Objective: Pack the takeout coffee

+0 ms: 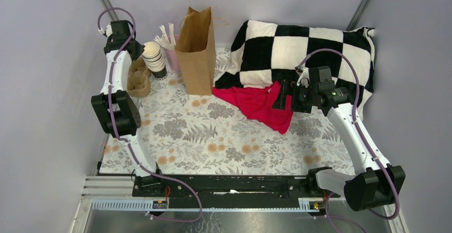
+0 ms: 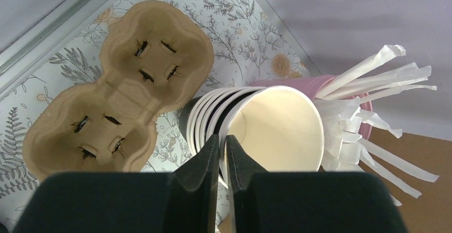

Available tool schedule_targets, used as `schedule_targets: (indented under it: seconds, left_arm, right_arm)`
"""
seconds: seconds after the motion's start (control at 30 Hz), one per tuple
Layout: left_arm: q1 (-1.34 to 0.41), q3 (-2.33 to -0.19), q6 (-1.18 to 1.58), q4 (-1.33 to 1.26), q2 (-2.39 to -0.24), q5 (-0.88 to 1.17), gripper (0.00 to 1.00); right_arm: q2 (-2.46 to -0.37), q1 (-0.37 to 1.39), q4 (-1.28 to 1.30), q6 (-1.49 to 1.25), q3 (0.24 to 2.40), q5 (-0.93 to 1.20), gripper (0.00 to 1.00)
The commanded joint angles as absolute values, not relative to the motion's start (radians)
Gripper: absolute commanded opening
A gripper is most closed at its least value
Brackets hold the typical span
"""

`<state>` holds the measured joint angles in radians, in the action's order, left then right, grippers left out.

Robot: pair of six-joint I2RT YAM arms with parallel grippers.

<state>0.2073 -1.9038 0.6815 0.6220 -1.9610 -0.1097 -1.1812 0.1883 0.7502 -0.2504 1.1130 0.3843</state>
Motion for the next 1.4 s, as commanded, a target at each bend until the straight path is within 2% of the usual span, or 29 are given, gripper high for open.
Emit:
schedule_targets:
  seconds: [0.0, 0.27, 0.43, 0.87, 1.37]
  left_arm:
    - [0.205, -1.940, 0.669, 0.619, -1.970, -0.120, 0.13]
    - [0.205, -1.946, 0.658, 0.640, -1.984, -0.118, 0.17]
    - [0.204, -1.965, 0.659, 0.641, -1.981, -0.123, 0.08]
    - [0.206, -2.043, 0.665, 0.682, -1.980, -0.116, 0.00]
    - [0.206, -2.170, 0.638, 0.770, -1.889, -0.134, 0.00]
  right_arm:
    - [-1.184, 0.194, 0.731, -0.242, 1.121, 0.382, 0.98]
    - [-1.179, 0.195, 0.732, -0.242, 1.120, 0.378, 0.98]
    - [-1.176, 0.194, 0.733, -0.244, 1.123, 0.378, 0.98]
    - [-1.172, 0.194, 0.730, -0.247, 1.122, 0.386, 0.98]
    - [-1.177, 0.206, 0.742, -0.253, 1.141, 0.410, 0.98]
